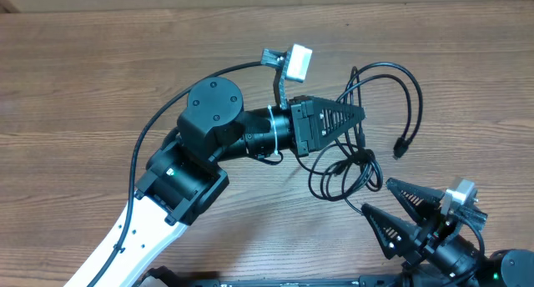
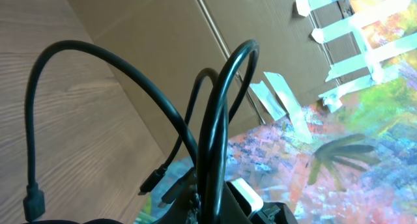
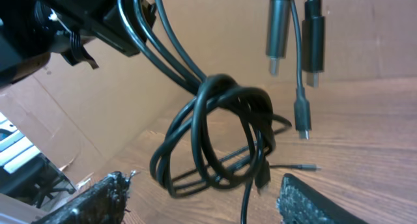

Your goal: Untangle cables

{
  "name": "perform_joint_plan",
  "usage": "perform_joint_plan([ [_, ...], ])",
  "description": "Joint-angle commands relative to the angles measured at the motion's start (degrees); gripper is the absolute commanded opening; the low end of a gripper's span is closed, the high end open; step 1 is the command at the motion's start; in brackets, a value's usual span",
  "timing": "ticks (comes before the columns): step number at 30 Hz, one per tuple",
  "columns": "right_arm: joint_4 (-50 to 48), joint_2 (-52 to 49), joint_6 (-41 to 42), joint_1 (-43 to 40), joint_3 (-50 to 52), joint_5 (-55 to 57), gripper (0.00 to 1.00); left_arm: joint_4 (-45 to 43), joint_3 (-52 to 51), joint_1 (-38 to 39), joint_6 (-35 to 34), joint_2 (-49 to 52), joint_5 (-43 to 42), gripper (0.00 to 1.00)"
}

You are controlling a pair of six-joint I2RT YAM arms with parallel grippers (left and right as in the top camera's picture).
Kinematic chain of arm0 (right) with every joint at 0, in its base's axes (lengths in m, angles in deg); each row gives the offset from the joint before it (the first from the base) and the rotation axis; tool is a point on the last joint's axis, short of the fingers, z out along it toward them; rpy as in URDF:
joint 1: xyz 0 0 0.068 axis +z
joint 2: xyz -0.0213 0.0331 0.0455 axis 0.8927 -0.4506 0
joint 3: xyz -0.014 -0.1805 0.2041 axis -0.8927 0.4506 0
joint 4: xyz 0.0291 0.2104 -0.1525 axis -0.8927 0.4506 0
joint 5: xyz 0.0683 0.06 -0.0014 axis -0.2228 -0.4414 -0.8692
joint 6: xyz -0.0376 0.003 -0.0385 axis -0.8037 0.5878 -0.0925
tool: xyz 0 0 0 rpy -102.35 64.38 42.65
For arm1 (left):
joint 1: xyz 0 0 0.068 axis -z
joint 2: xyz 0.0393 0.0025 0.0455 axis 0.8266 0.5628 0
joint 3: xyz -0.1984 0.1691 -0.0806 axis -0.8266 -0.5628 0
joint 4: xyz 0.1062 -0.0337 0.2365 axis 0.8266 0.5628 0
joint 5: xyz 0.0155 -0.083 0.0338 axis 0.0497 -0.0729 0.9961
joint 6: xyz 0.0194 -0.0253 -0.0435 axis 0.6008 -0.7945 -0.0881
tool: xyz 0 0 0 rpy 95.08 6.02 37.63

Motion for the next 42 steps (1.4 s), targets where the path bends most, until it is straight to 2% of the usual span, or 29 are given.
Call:
perform_joint_plan([
  [1, -0.52, -0.42, -0.66, -0.11, -0.79, 0.94, 0.64, -0.57, 1.36, 0.72, -1.77, -0.42, -0.59, 0.04],
  [2, -0.44, -0.42, -2.1, -0.11, -0.79, 1.77, 0.58, -0.59, 1.36, 0.72, -1.77, -0.42, -0.92, 0.04],
  [3, -0.46, -0.42, -3.26, -0.11, -0.79, 2.21, 0.56, -0.59, 1.36, 0.72, -2.01, -0.42, -1.07, 0.04],
  [7, -0.55, -0.42, -4.5, -0.11, -0.79, 5.73, 0.56, -0.59, 1.36, 0.72, -3.32, -0.42, -2.19, 0.04],
  [10, -0.76, -0.42, -4.5, -0.11, -0.79, 5.92, 0.5, -0.57, 1.38, 0.74, -3.32, -0.42, -3.04, 0.04],
  [12, -0.74, -0.42, -4.48, -0.11, -0.79, 5.9, 0.5, -0.59, 1.36, 0.72, -3.78, -0.42, -2.95, 0.04],
  [26, -0.48, -0.96, -4.46, -0.11, -0.79, 5.68, 0.62, -0.55, 1.36, 4.39, -4.92, -0.2, 0.24, 0.04],
  [27, -0.48, -1.11, -4.46, -0.11, -0.79, 5.68, 0.59, -0.55, 1.36, 4.52, -4.68, -0.15, 0.22, 0.04],
  [28, -0.39, -1.51, -4.48, -0.11, -0.79, 5.7, 0.49, -0.57, 1.36, 4.55, -4.52, 0.0, 0.31, 0.04],
  [29, 0.44, -2.32, -4.48, -0.11, -0.79, 5.7, 0.27, -0.33, 1.36, 4.52, -4.5, 0.17, 1.33, 0.04],
  [31, 1.46, -2.84, -4.48, -0.11, -0.79, 5.7, 0.05, -0.24, 1.36, 4.52, -4.48, 0.17, 1.49, 0.04],
  [38, 1.66, -2.89, -4.11, -0.11, -0.79, 7.19, 0.04, 1.75, 1.36, 3.87, -0.07, 0.17, 3.32, 0.04],
  [42, 1.73, -2.89, 4.07, -0.11, -0.79, 15.89, 0.04, 8.68, 1.36, 1.6, 1.05, 0.15, 7.26, 0.04],
])
